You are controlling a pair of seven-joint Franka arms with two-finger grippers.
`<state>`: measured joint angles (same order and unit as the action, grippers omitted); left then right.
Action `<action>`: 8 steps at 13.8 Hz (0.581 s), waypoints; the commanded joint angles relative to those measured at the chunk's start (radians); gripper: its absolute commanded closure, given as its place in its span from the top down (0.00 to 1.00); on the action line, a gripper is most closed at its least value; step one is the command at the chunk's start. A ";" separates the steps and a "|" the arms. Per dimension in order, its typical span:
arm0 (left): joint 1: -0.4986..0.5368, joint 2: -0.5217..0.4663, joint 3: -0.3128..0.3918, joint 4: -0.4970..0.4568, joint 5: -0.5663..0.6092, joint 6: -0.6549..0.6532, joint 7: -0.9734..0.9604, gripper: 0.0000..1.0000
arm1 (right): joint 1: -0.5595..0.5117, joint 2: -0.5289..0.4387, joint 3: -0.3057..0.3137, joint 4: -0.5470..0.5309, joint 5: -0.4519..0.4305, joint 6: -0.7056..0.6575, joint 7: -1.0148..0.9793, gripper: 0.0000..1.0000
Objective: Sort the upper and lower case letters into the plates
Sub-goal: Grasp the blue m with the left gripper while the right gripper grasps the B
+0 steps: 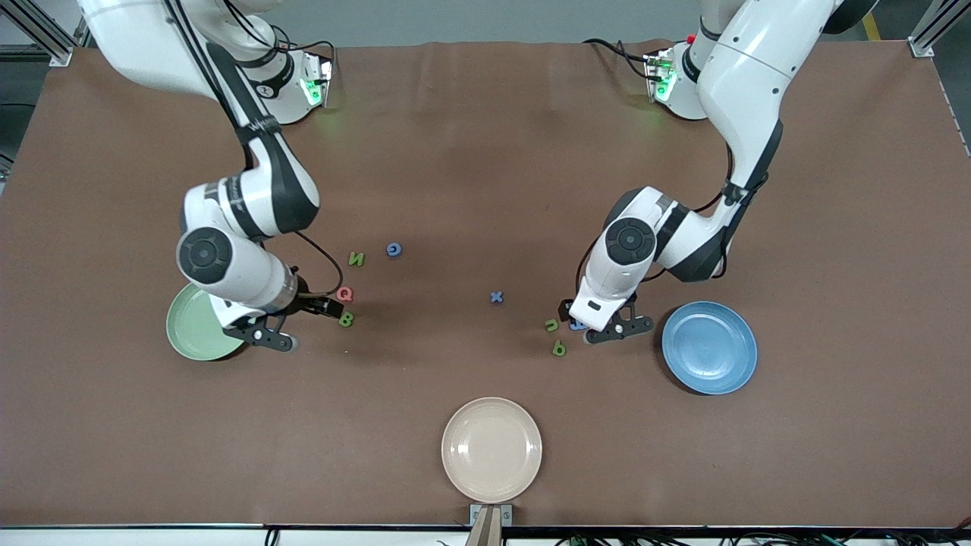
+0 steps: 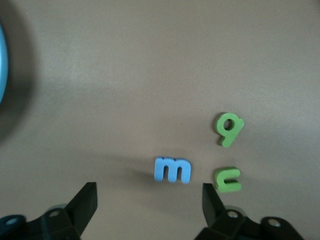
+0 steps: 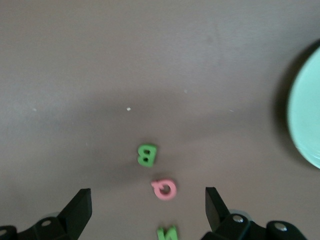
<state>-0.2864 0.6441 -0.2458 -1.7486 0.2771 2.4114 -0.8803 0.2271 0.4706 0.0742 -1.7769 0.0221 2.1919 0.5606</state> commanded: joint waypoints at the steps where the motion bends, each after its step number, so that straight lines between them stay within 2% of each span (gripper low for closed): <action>1: 0.003 0.061 -0.001 0.026 0.031 0.084 0.014 0.76 | 0.003 0.069 -0.005 0.005 0.002 0.090 0.021 0.99; 3: 0.000 0.072 -0.001 0.026 0.030 0.095 -0.002 0.76 | 0.001 0.117 -0.007 0.008 0.002 0.144 0.021 0.94; 6: -0.002 0.091 -0.001 0.041 0.025 0.095 -0.003 0.76 | 0.000 0.152 -0.005 0.007 0.002 0.167 0.022 0.81; 8: -0.004 0.098 -0.001 0.044 0.024 0.095 -0.003 0.73 | 0.003 0.155 -0.005 0.005 0.002 0.163 0.022 0.78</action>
<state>-0.2870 0.7252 -0.2457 -1.7287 0.2902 2.5067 -0.8789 0.2282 0.6282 0.0675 -1.7753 0.0221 2.3571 0.5659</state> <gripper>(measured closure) 0.251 0.194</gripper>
